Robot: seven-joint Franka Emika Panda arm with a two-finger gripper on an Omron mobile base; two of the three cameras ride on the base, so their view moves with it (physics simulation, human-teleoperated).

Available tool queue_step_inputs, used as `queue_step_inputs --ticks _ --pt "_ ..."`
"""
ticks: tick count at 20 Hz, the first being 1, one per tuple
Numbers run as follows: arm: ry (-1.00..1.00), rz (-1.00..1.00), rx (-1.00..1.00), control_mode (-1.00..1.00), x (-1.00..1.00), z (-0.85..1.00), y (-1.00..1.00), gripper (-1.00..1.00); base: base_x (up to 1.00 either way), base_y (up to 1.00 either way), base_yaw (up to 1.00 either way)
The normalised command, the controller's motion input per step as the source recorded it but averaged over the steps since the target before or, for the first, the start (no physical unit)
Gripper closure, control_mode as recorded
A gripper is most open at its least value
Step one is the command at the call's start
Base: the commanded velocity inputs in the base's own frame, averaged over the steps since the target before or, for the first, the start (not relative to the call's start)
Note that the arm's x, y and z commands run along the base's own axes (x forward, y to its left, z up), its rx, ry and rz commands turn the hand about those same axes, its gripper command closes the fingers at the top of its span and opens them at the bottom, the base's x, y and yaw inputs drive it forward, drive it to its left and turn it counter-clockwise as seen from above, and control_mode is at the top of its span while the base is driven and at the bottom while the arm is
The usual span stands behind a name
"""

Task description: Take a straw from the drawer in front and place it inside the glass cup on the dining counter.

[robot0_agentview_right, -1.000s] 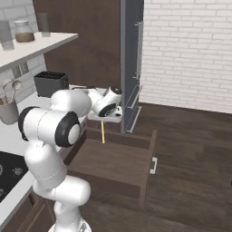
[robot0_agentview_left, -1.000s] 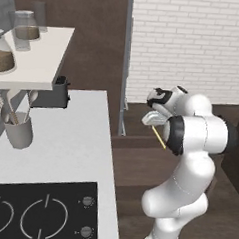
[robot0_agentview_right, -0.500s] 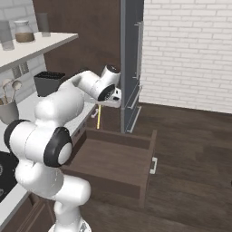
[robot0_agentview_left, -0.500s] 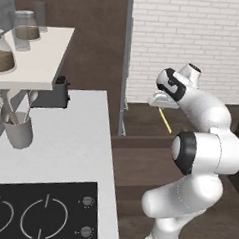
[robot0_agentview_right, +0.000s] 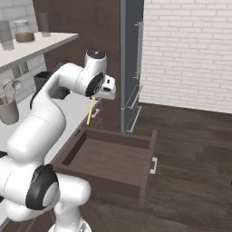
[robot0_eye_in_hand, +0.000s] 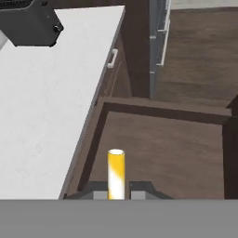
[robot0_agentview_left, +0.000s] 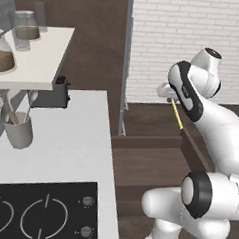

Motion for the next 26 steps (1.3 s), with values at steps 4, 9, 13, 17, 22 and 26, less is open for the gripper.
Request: queue_step_inputs --ticks 4,9,13,17,22,26 --pt "-0.04 -0.11 -0.07 -1.0 -0.8 0.13 -0.04 1.0 0.0 0.0 0.0" --pt "-0.01 -0.1 -0.01 -1.0 -0.62 0.0 -0.22 1.0 0.0 0.0 0.0" --pt "0.0 0.0 0.0 1.0 0.0 0.0 0.0 1.0 -0.51 -0.62 -0.14" --pt "0.0 0.0 0.0 1.0 0.0 0.0 0.0 1.0 -0.28 -0.96 -0.12" --pt "0.0 0.0 0.0 1.0 0.0 0.0 0.0 1.0 -0.07 -1.0 -0.08" --pt "0.0 0.0 0.0 1.0 0.0 0.0 0.0 1.0 0.0 -1.0 -0.04"
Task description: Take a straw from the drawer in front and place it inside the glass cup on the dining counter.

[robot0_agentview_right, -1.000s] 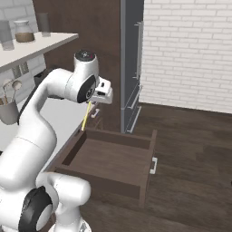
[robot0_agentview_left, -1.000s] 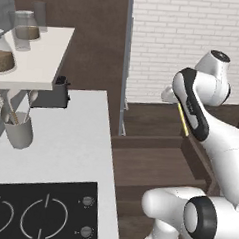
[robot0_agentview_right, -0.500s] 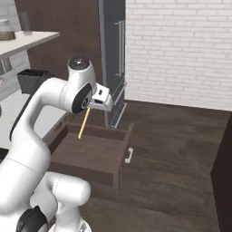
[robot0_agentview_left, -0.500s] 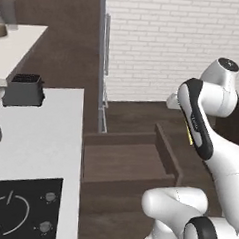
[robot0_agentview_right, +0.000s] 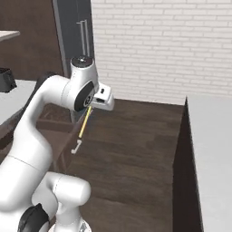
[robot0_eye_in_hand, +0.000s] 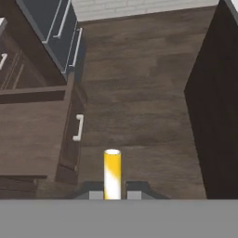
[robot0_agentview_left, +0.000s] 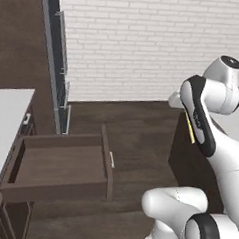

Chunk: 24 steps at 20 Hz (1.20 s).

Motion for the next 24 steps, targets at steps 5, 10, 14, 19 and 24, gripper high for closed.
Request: queue_step_inputs --ticks 5,10,14,19,24 --pt "0.0 0.0 0.0 1.0 0.0 0.0 0.0 1.0 0.22 -0.88 0.0" --pt "0.0 0.0 0.0 1.0 0.0 0.0 0.0 1.0 0.79 -0.48 0.0" --pt "0.0 0.0 0.0 1.0 0.0 0.0 0.0 1.0 1.0 -0.18 -0.02" --pt "0.0 0.0 0.0 1.0 0.0 0.0 0.0 1.0 1.0 -0.03 -0.08" --pt "0.0 0.0 0.0 1.0 0.0 0.0 0.0 1.0 1.0 0.0 -0.09"
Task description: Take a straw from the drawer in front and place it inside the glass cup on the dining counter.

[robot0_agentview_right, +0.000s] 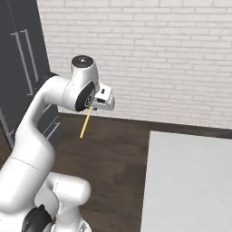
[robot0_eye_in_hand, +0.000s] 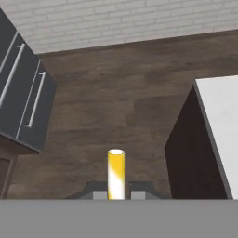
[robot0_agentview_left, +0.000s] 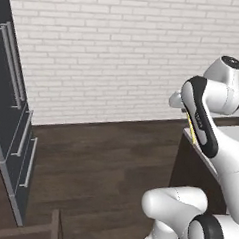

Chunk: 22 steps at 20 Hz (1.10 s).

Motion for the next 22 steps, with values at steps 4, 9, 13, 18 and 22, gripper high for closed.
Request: queue_step_inputs --ticks 4,9,13,18,22 --pt "0.0 0.0 0.0 1.0 0.0 0.0 0.0 1.0 1.0 0.0 -0.09" --pt "0.0 0.0 0.0 1.0 0.0 0.0 0.0 1.0 1.0 0.0 -0.09" --pt "0.0 0.0 0.0 1.0 0.0 0.0 0.0 1.0 1.0 0.0 -0.1" --pt "0.0 0.0 0.0 1.0 0.0 0.0 0.0 1.0 1.0 0.0 -0.11" --pt "0.0 0.0 0.0 1.0 0.0 0.0 0.0 1.0 1.0 0.0 -0.17"
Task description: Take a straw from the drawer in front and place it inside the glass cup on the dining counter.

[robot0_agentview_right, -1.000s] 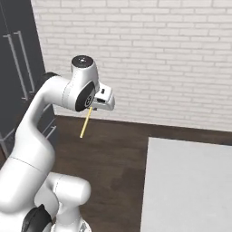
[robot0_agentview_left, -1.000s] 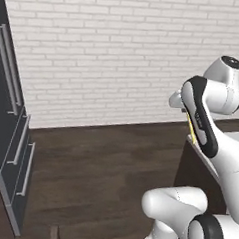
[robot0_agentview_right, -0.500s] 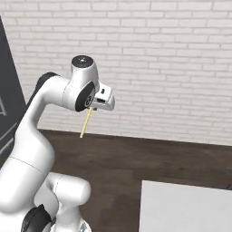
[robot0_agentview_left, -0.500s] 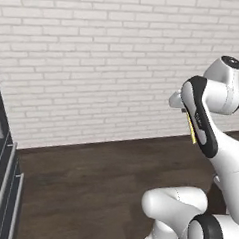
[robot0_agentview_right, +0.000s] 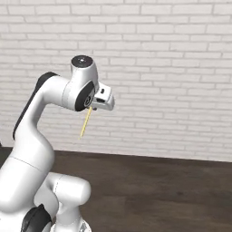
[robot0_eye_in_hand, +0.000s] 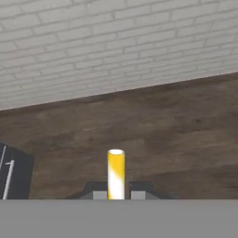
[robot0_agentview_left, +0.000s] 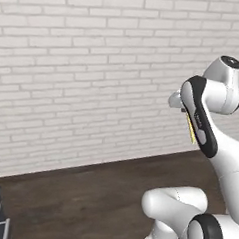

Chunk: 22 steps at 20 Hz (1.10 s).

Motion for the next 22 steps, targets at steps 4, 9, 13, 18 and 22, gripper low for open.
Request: queue_step_inputs --ticks 4,9,13,18,22 --pt "0.0 0.0 0.0 1.0 0.0 0.0 0.0 1.0 1.0 0.21 -0.38" --pt "0.0 0.0 0.0 1.0 0.0 0.0 0.0 1.0 0.73 0.36 -0.68" --pt "0.0 0.0 0.0 1.0 0.0 0.0 0.0 1.0 0.31 0.34 -0.84" --pt "0.0 0.0 0.0 1.0 0.0 0.0 0.0 1.0 0.24 0.28 -0.86" --pt "0.0 0.0 0.0 1.0 0.0 0.0 0.0 1.0 0.24 0.28 -0.86"
